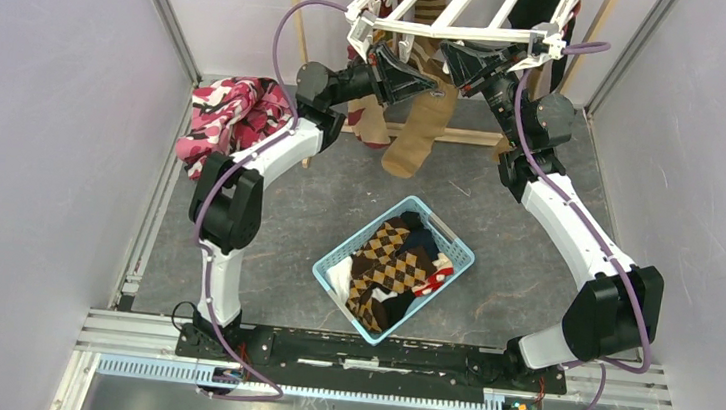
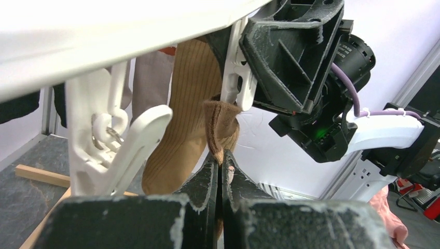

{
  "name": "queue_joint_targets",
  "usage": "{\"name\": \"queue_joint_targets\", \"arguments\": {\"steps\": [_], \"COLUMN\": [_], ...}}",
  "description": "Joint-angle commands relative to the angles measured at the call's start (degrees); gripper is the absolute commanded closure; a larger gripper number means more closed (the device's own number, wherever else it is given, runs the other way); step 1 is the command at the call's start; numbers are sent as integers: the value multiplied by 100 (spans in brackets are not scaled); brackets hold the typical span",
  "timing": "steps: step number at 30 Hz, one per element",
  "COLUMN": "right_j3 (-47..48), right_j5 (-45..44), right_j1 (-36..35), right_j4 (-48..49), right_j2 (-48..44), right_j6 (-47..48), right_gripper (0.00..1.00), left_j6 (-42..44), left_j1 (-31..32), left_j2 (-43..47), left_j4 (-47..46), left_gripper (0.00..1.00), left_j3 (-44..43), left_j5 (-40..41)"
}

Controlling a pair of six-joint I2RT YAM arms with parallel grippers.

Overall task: Clip the socks to the hanger
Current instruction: Open the clamp at the hanger.

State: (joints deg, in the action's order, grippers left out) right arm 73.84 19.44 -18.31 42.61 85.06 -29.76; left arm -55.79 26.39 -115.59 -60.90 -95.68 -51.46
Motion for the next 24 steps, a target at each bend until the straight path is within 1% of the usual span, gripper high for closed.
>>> {"name": "queue_joint_targets", "arguments": {"steps": [1, 7, 11, 24], "right_j3": [89, 89, 91, 147], "right_j5": [125, 169, 172, 206], "right_j1": [-2, -6, -3, -5], "right_j4": [-69, -68, -57, -36], "right_j2": [-67, -52, -27, 25], "right_j6": [-152, -136, -116, -67], "right_gripper": [82, 82, 82, 82], "left_j6": [-283, -312, -518, -745], "left_j1": [24, 23, 24, 50], "left_j2": [-142, -174, -212, -333], "left_j4": [-115, 6, -334, -440], "left_gripper": [98, 98, 98, 98], "left_j3": [-282, -313, -339, -441], "left_j5": [92, 128, 75, -86]}}
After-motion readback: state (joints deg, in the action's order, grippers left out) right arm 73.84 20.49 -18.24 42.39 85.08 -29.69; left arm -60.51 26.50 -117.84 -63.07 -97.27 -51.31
